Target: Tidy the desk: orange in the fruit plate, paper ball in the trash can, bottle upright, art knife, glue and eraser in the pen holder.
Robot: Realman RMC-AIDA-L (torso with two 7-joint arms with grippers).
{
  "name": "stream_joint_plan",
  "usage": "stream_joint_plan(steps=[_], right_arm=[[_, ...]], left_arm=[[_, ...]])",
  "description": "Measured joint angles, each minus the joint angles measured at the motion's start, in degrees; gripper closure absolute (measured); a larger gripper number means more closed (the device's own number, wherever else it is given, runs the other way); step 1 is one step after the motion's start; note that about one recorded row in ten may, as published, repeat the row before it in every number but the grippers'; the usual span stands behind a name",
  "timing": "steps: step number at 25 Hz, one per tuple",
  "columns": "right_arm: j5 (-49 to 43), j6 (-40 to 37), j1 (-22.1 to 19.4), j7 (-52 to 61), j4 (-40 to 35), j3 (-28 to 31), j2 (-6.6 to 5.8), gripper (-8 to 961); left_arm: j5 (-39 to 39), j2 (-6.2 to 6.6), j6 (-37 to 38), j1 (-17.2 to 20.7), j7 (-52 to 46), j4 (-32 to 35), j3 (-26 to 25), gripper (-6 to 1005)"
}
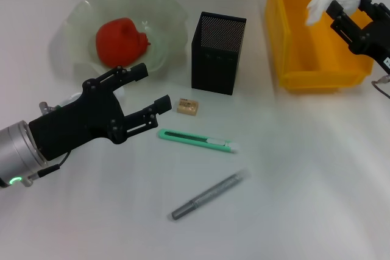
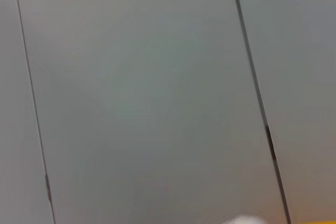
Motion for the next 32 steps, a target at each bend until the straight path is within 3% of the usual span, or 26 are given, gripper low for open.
stream_joint_plan(steps=[7,12,18,26,32], right_arm=[[0.1,-0.5,0.0,0.0,0.0,0.1,0.03,258],[0.1,-0.5,0.0,0.3,0.0,0.1,0.05,126],[0.2,-1.1,0.0,0.6,0.4,0.1,0.05,126],[-0.8,-13.9,-2.4,8.5,-2.9,-1.4,-0.35,126],[-6.1,-21.5,-4.4,17.6,-13.4,-11.0,-0.57,126]], left_arm=[[0.0,0.0,0.2,0.4,-0.1,0.0,0.0,203],[0.0,0.0,0.4,0.6,-0.1,0.0,0.0,203],[0.0,0.0,0.6,0.8,-0.1,-0.1,0.1,202],[0.2,0.23,1.3,0.7,-1.4,0.2,0.3,202],[0.3,0.4,1.1,0.5,-2.3,0.6,0.3,203]])
